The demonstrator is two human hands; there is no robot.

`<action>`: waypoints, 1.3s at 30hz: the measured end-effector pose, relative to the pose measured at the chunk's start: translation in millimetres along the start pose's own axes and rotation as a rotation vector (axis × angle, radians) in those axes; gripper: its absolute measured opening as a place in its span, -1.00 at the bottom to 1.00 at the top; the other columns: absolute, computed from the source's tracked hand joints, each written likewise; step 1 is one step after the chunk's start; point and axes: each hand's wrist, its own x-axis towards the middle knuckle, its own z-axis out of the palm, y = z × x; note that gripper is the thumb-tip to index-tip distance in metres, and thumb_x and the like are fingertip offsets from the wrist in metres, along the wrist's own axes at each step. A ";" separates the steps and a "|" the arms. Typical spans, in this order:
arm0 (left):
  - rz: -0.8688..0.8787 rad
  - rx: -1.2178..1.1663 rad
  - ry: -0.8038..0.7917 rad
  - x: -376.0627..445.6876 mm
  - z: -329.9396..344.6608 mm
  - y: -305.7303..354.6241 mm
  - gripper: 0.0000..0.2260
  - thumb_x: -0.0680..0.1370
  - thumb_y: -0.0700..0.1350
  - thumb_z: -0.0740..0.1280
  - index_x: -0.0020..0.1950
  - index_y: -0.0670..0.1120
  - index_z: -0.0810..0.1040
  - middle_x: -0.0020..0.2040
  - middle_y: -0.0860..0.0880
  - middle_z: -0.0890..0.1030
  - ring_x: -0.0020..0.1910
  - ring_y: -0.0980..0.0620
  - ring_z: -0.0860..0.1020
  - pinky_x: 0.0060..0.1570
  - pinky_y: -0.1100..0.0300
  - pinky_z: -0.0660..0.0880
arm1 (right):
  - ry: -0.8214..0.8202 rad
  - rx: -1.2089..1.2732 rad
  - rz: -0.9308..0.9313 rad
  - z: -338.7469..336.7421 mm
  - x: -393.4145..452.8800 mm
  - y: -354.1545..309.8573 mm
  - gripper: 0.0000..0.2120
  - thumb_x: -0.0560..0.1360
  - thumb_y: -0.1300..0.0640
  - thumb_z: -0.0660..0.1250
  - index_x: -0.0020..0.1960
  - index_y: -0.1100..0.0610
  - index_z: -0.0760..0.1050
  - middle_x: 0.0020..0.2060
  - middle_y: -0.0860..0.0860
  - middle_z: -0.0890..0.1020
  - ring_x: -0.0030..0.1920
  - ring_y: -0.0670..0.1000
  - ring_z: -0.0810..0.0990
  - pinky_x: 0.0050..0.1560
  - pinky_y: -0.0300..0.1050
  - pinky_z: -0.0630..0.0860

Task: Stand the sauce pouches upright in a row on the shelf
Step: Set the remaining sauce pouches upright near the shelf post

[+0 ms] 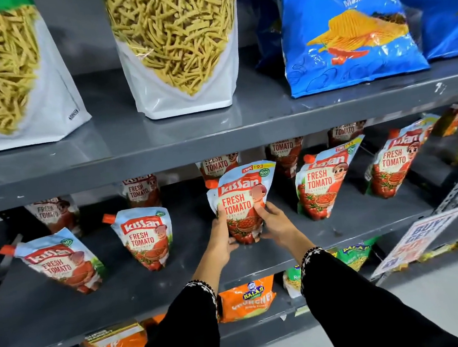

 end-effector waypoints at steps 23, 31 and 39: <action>0.001 0.057 0.176 -26.9 -63.4 -9.0 -0.28 0.49 0.32 0.12 0.51 -0.09 0.19 0.52 -0.05 0.24 0.47 -0.06 0.27 0.40 0.06 0.30 | 0.444 -0.038 -0.085 49.7 -10.4 40.2 -0.49 0.48 -0.01 0.33 0.29 0.29 0.33 0.23 0.23 0.55 0.25 0.23 0.51 0.23 0.02 0.41; 0.005 0.190 0.142 -39.4 -184.5 -3.0 -0.54 0.57 0.21 0.09 0.09 -0.12 0.56 0.12 -0.06 0.52 0.07 -0.01 0.46 0.01 0.13 0.41 | 0.572 -0.130 -0.011 153.6 -30.6 66.6 -0.35 0.54 0.02 0.24 0.47 0.36 0.12 0.41 0.31 0.33 0.42 0.27 0.32 0.41 0.11 0.29; 0.032 0.118 0.185 -33.6 -236.3 26.9 -0.36 0.53 0.28 0.08 0.46 -0.12 0.29 0.46 -0.13 0.35 0.39 -0.14 0.37 0.27 0.04 0.36 | 0.105 0.057 -0.016 228.3 -40.4 60.7 -0.65 0.58 0.07 0.18 0.32 0.17 0.36 0.36 0.14 0.47 0.26 0.13 0.51 0.16 0.00 0.51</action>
